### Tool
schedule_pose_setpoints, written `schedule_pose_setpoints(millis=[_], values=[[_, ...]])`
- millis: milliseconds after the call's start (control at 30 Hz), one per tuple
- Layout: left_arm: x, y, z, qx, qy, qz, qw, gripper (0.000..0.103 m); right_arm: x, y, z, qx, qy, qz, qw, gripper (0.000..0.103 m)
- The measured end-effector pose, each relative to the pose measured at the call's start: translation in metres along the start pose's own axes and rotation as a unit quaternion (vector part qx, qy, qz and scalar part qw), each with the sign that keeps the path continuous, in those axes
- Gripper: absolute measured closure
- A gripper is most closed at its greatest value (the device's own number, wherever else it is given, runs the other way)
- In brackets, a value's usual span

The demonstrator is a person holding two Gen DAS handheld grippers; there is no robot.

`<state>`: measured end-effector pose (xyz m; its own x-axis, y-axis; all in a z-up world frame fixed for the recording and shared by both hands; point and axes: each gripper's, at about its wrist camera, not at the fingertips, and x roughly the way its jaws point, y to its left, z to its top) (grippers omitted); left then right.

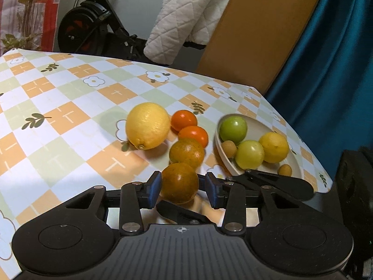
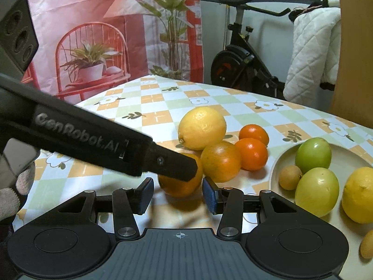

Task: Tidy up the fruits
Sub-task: 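Close the left tool on the dark orange fruit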

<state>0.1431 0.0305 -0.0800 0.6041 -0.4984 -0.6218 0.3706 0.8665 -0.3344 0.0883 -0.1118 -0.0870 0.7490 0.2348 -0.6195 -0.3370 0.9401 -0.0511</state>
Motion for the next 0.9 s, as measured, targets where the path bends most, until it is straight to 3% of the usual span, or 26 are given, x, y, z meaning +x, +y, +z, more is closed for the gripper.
schedule_pose_setpoints(millis=[533, 900], values=[[0.006, 0.003, -0.007, -0.017, 0.006, 0.008, 0.9998, 0.06, 0.001, -0.002, -0.001, 0.009, 0.008, -0.003, 1.0, 0.064], [-0.008, -0.014, -0.012, -0.015, -0.01, 0.019, 0.9997, 0.06, -0.019, 0.002, -0.008, 0.0, -0.023, -0.005, 1.0, 0.064]])
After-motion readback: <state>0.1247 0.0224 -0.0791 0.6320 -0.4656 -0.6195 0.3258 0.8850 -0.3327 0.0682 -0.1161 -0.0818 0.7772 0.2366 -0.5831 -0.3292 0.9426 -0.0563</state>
